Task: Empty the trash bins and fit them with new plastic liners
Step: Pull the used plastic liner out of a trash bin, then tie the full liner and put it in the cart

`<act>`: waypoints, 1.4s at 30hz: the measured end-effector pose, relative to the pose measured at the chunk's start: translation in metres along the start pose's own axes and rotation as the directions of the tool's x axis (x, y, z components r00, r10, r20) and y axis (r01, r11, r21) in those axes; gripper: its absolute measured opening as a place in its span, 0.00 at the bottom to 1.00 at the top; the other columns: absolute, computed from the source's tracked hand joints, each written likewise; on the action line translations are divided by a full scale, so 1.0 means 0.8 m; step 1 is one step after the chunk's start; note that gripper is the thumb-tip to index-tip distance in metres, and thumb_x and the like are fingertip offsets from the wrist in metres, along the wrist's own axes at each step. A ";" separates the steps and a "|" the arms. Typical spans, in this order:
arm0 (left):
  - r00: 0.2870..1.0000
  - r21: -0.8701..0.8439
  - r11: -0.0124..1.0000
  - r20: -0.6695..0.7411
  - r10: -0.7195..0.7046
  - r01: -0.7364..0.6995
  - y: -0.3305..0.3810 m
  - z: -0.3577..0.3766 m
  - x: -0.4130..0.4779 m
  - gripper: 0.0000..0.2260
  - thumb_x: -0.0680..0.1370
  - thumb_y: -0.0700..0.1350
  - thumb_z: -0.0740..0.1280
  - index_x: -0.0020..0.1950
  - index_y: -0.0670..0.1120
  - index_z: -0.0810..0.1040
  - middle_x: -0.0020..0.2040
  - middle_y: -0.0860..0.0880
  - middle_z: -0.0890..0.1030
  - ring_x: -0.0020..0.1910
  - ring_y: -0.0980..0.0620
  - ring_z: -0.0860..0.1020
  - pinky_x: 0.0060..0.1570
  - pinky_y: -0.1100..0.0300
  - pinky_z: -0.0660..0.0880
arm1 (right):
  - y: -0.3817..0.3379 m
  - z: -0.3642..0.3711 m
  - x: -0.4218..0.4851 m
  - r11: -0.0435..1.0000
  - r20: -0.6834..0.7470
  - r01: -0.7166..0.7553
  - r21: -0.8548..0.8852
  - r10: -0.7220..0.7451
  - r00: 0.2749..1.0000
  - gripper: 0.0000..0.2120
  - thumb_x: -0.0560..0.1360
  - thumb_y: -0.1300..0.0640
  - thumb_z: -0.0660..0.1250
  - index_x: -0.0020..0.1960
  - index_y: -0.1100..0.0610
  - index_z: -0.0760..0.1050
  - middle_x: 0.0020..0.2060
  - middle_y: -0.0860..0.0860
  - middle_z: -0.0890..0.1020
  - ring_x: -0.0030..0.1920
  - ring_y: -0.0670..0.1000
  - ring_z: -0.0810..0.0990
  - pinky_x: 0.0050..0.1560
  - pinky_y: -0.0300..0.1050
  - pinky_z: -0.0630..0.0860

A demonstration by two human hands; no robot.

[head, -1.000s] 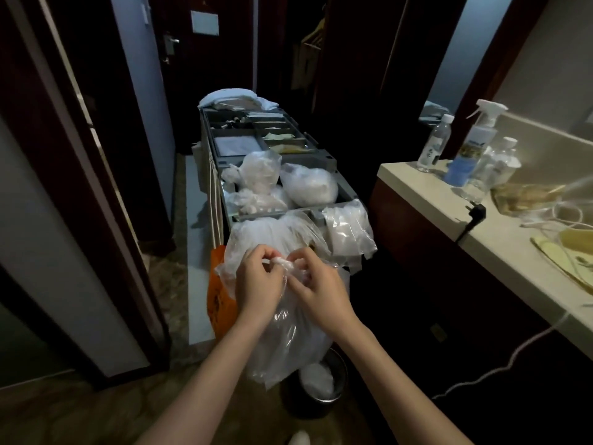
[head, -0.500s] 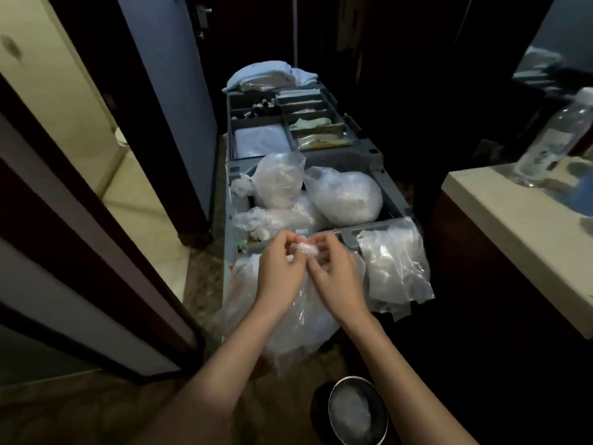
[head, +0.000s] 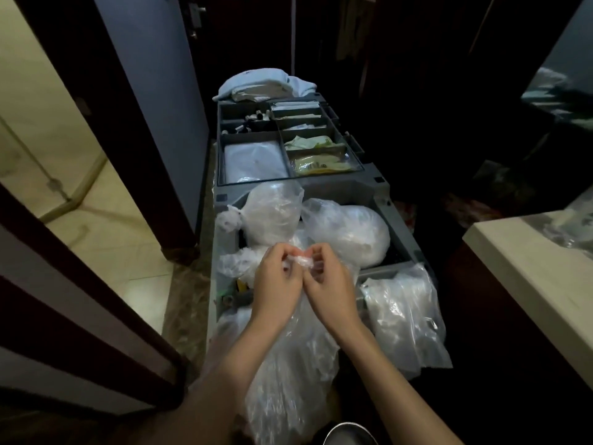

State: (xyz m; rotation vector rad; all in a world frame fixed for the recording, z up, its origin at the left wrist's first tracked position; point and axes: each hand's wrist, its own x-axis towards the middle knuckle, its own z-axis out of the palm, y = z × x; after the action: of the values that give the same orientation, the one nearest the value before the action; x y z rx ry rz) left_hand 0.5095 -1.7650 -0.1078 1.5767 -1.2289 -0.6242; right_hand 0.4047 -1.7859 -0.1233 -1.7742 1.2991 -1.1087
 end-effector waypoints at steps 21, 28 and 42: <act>0.952 0.057 0.998 0.304 -0.018 0.000 -0.121 0.031 0.137 0.05 0.77 0.40 0.67 0.51 0.47 0.80 0.53 0.50 0.79 0.53 0.49 0.76 0.56 0.50 0.73 | 0.052 0.087 0.097 0.854 -0.068 -0.365 -0.371 0.367 0.928 0.10 0.79 0.56 0.63 0.60 0.52 0.76 0.49 0.48 0.81 0.49 0.48 0.80 0.50 0.50 0.78; 0.910 -0.023 0.991 0.393 0.133 -0.135 -0.043 0.043 0.071 0.05 0.76 0.37 0.66 0.49 0.45 0.79 0.50 0.50 0.79 0.53 0.47 0.76 0.57 0.50 0.71 | 0.002 0.018 0.016 0.857 -0.236 -0.405 -0.318 0.342 0.909 0.15 0.78 0.58 0.64 0.64 0.50 0.75 0.55 0.47 0.82 0.52 0.47 0.82 0.53 0.52 0.79; 0.467 -0.167 0.963 0.848 0.250 -0.213 0.023 0.097 -0.390 0.04 0.80 0.43 0.63 0.52 0.48 0.77 0.51 0.51 0.76 0.53 0.51 0.77 0.57 0.46 0.76 | -0.002 -0.140 -0.471 0.733 -0.607 -0.672 -0.099 0.491 0.625 0.12 0.80 0.53 0.65 0.63 0.47 0.74 0.53 0.42 0.81 0.52 0.41 0.80 0.52 0.49 0.81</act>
State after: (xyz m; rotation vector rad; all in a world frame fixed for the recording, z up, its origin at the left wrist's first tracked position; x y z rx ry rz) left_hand 0.3268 -1.5077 -0.1727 0.9713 -2.1205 -1.3473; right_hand 0.2491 -1.4277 -0.1678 -1.0506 2.3291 -1.0704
